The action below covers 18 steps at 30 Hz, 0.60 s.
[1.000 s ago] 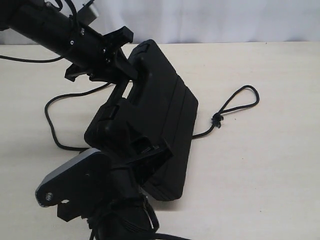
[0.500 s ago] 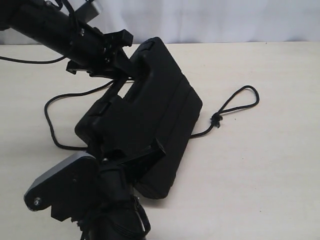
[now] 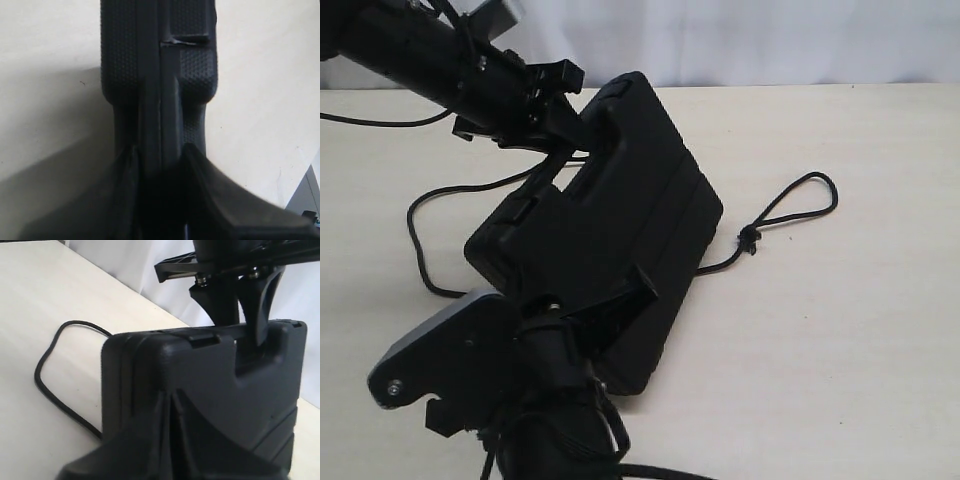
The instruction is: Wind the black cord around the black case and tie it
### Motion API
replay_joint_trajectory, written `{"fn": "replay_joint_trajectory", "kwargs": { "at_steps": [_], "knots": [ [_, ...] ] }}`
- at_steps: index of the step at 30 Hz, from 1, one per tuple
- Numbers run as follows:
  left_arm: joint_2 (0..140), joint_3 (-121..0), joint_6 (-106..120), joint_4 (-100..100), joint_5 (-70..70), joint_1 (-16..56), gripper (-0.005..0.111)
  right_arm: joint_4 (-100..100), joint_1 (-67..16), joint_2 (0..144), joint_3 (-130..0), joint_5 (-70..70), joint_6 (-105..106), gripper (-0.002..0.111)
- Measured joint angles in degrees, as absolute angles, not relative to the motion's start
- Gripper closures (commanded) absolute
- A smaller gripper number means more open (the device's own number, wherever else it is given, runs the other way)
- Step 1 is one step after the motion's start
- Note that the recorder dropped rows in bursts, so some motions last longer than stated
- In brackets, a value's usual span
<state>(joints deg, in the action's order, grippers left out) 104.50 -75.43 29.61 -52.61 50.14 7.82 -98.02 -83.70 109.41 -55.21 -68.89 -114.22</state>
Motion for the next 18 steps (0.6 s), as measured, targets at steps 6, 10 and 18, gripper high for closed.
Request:
{"fn": "replay_joint_trajectory", "kwargs": {
  "at_steps": [6,10,18],
  "knots": [
    [104.5,-75.4,24.5,-52.6,49.8,7.8,0.107,-93.7,-83.6,102.8,-51.1,-68.9,-110.9,0.076],
    [104.5,-75.4,20.7,-52.8,48.8,7.8,0.107,-91.5,-83.6,97.4,-46.0,-69.1,-111.8,0.051],
    [104.5,-75.4,16.2,-57.1,45.4,7.9,0.107,-92.3,-83.6,90.8,-41.4,-65.7,-115.6,0.021]
  ]
}}
